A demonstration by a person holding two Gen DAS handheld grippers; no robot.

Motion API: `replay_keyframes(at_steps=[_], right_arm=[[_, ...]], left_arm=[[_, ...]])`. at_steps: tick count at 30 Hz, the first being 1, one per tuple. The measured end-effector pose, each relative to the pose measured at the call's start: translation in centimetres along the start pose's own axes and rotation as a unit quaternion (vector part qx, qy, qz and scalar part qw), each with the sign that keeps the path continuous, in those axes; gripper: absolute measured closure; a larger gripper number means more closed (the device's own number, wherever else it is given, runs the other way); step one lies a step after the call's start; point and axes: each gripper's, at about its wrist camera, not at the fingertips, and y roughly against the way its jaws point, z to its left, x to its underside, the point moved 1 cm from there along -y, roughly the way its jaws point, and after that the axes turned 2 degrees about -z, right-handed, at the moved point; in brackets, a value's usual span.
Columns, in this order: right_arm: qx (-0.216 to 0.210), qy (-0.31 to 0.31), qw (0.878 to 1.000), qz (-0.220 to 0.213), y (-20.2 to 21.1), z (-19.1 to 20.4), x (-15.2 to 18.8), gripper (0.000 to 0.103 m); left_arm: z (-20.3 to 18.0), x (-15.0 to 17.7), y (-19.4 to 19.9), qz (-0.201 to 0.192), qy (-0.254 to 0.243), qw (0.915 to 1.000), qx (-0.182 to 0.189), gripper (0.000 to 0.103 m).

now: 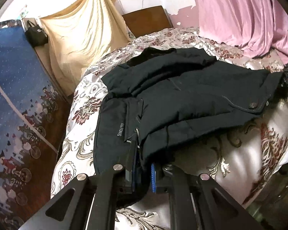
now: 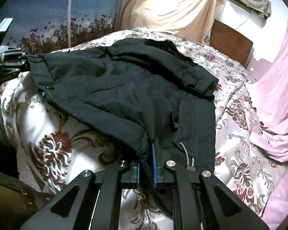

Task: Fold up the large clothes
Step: 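Close the left tool on the jacket edge while the right tool closes beside it, then lift the held jacket edge with both tools and fold it over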

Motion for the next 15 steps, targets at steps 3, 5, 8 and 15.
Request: replay_keyframes(at_steps=[3, 5, 8, 15], right_arm=[[-0.001, -0.019, 1.0, -0.006, 0.2, -0.7, -0.5, 0.095], [-0.004, -0.027, 1.0, -0.011, 0.2, -1.0, -0.8, 0.095], [-0.002, -0.036, 0.999, -0.024, 0.3, -1.4, -1.8, 0.096], [0.007, -0.075, 0.993, -0.093, 0.8, -2.9, -5.5, 0.096]], left_arm=[[0.4, -1.0, 0.2, -0.003, 0.014, 0.9999, 0.003, 0.092], [0.7, -1.9, 0.3, -0.007, 0.019, 0.9998, 0.006, 0.092], [1.4, -3.3, 0.5, -0.012, 0.026, 0.9996, 0.009, 0.092], [3.1, -6.5, 0.4, -0.028, 0.053, 0.9982, 0.003, 0.092]])
